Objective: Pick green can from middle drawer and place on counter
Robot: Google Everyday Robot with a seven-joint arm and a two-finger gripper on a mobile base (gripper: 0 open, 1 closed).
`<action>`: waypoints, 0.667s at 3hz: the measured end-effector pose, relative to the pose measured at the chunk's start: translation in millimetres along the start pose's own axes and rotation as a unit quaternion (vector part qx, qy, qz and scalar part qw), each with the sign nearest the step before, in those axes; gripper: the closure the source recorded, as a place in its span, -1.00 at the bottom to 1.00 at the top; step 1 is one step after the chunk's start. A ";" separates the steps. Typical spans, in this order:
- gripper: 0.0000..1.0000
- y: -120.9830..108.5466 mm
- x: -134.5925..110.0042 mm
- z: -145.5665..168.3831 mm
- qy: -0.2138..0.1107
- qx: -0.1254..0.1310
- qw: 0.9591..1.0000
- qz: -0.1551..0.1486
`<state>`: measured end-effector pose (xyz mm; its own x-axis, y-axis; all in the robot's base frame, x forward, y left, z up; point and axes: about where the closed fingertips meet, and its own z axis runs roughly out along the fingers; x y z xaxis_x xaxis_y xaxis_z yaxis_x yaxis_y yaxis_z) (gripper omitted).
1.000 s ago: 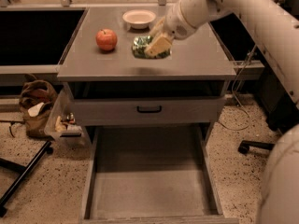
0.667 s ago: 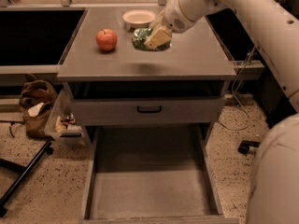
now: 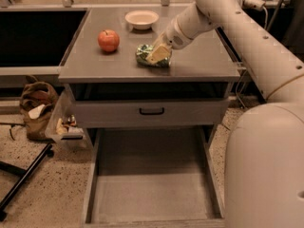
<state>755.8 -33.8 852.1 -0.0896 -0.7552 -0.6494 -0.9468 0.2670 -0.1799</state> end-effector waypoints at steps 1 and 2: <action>0.80 -1.1 -4.2 -4.7 0.000 0.000 1.000 0.000; 0.45 -1.2 -4.2 -4.7 0.000 0.000 1.000 0.000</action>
Offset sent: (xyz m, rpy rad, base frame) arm 0.0000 0.0001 0.0055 0.0000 0.0000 0.0000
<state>755.8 -33.7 858.5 -0.0896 -0.7552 -0.6494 -0.9468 0.2670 -0.1799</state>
